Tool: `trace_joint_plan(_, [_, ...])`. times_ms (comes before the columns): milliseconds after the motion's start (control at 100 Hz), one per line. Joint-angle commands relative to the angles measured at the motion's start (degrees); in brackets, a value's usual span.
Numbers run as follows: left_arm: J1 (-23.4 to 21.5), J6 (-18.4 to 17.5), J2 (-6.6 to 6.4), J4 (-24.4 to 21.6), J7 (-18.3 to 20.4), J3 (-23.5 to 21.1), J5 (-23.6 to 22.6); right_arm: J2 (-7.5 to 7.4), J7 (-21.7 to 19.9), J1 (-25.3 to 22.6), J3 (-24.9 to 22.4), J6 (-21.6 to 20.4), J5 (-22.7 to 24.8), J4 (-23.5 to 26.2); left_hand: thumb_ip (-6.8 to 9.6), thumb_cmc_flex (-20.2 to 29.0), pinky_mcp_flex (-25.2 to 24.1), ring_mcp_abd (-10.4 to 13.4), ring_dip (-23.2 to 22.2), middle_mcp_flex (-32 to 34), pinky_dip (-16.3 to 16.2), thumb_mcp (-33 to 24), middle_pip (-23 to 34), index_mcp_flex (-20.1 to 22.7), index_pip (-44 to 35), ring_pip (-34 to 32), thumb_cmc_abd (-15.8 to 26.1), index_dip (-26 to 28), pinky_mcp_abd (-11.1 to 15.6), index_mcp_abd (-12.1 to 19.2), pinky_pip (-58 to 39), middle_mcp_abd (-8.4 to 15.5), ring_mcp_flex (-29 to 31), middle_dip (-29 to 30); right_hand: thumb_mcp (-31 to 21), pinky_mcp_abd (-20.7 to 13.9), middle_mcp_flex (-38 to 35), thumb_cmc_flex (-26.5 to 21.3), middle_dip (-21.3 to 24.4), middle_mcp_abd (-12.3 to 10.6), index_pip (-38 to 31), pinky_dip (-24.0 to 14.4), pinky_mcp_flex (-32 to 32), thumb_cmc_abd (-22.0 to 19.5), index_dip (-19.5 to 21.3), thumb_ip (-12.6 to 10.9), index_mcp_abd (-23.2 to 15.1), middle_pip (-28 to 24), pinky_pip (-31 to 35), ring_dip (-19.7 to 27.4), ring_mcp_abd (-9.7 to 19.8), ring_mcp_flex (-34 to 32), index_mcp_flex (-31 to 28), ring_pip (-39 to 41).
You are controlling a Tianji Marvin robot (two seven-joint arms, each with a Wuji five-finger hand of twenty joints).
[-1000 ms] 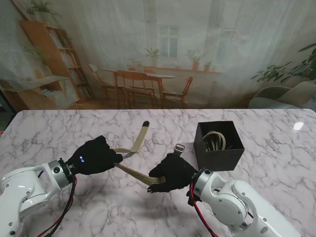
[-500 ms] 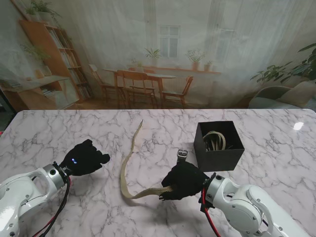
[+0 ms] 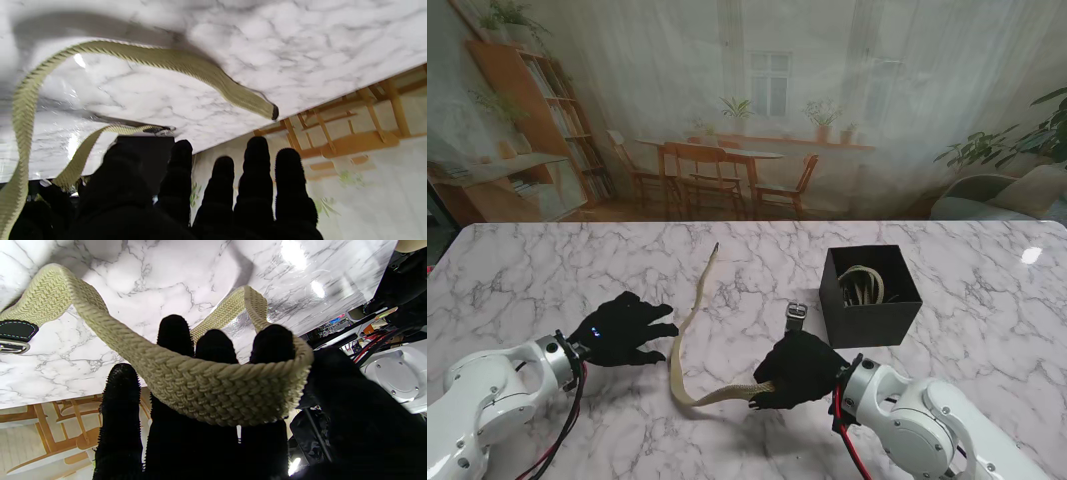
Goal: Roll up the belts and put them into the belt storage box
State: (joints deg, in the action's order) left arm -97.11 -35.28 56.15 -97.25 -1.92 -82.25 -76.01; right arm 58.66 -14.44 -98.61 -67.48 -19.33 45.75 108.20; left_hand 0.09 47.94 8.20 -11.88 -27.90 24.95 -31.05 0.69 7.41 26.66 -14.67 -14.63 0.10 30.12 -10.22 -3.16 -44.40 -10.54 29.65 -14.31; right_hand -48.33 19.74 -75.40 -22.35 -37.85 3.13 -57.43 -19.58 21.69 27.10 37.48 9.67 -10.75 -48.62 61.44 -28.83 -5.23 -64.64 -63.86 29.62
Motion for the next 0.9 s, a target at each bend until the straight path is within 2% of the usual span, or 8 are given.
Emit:
trace_joint_plan(0, [0.8,-0.2,0.56,0.0,1.8,1.6,0.5,0.15,0.3,0.1,0.0,0.7,0.6,0.0,-1.66,-3.9,-1.7,-1.7,3.2,-5.1,3.1,1.3,-3.1,-2.7,4.5,3.0,3.1,-2.9,-1.0,-1.9,3.9,-2.2,-3.3,3.0,-0.8,-0.4,-2.2,-0.9,0.0,1.4,-0.1,-0.8,-0.3,-1.4,-0.8,0.6,-1.0,1.0,0.7,-0.2,0.7,-1.3,-1.4,1.0])
trace_joint_plan(150, [3.1,-1.2,0.66,0.6,10.0,4.8,7.1,0.18,0.4,0.4,0.2,1.2,0.8,-0.1,-1.85,-14.6,-3.8,-2.6,8.2,-13.9,8.5,1.7,-8.2,-12.3,13.3,4.9,-1.3,-10.1,0.4,-6.6,9.5,-5.1,-9.4,8.8,-0.7,-0.4,-2.1,-0.9,-0.2,1.8,-0.2,-0.8,-0.4,-1.4,-0.9,0.6,-1.0,0.9,0.6,-0.2,0.8,-1.2,-1.4,1.0])
trace_joint_plan(280, [5.3,-0.3,0.5,1.2,15.7,9.0,12.9,0.34,1.3,0.7,0.5,1.9,1.2,-0.3,-1.81,-19.5,-3.9,-3.5,9.2,-13.8,10.3,1.5,-8.6,-18.3,15.7,4.6,-7.7,-14.7,0.4,-12.8,10.7,-7.5,-10.3,10.7,-0.7,-0.4,-2.2,-1.0,-0.3,1.8,-0.4,-0.9,-0.4,-1.4,-0.9,0.5,-0.7,0.8,0.7,-0.3,0.7,-1.3,-1.5,1.1])
trace_joint_plan(410, [7.6,0.3,0.41,2.5,18.3,12.9,18.0,0.42,1.9,1.1,0.9,1.9,1.7,-0.4,-2.01,-20.2,-3.2,-3.5,9.0,-11.7,10.0,1.5,-7.9,-18.8,15.7,3.8,-10.7,-15.3,0.7,-16.2,9.8,-8.0,-9.3,9.9,-0.8,-0.4,-2.3,-1.0,-0.3,1.7,-0.4,-0.9,-0.4,-1.4,-0.9,0.4,-0.7,0.8,0.6,-0.3,0.8,-1.3,-1.5,1.1])
trace_joint_plan(550, [10.3,0.0,0.34,4.4,19.2,16.9,21.8,0.46,2.2,1.4,1.1,2.0,1.9,-0.4,-2.34,-19.1,-2.5,-3.0,8.1,-8.7,9.3,1.1,-6.1,-18.7,13.5,2.2,-13.5,-12.1,1.8,-19.1,7.4,-9.0,-8.3,4.4,-0.8,-0.3,-2.3,-1.0,-0.3,1.7,-0.4,-0.9,-0.5,-1.4,-0.8,0.4,-0.8,0.8,0.6,-0.3,0.8,-1.3,-1.5,1.1])
trace_joint_plan(740, [14.2,2.5,0.22,7.6,21.2,22.7,26.8,0.49,2.4,1.0,1.0,1.5,1.7,-0.1,-1.76,-10.7,1.3,-2.6,6.9,-4.9,8.7,-0.7,-4.9,-18.3,13.0,-0.3,-16.4,-10.2,2.9,-20.1,3.6,-8.6,-4.5,0.4,-0.8,-0.3,-2.2,-1.0,-0.3,1.7,-0.4,-1.0,-0.5,-1.5,-0.8,0.4,-0.7,0.9,0.5,-0.2,0.9,-1.2,-1.5,1.1])
trace_joint_plan(860, [15.1,4.3,-0.02,8.2,23.0,24.5,27.6,0.6,3.1,0.5,0.4,1.2,1.9,0.3,-0.96,4.1,5.4,-0.9,6.8,1.8,8.4,-5.6,-4.0,-12.9,11.3,-1.8,-11.9,-9.8,3.7,-18.4,0.6,-6.4,0.7,-0.4,-0.9,-0.4,-1.9,-1.1,-0.3,1.6,-0.3,-1.0,-0.5,-1.6,-0.9,0.5,-0.8,1.0,0.5,-0.2,0.9,-1.0,-1.2,0.9])
trace_joint_plan(890, [15.1,4.6,-0.06,8.3,22.8,24.4,26.7,0.63,3.3,0.3,0.3,1.2,1.9,0.3,-0.93,8.6,6.0,0.1,7.1,4.9,8.5,-6.8,-2.8,-10.4,10.3,-1.8,-10.4,-9.8,4.1,-16.9,0.0,-4.3,2.0,-0.6,-0.9,-0.4,-1.6,-1.4,-0.2,1.6,-0.1,-1.0,-0.5,-1.5,-1.0,0.7,-0.9,1.2,0.5,-0.1,0.9,-0.7,-0.8,0.7])
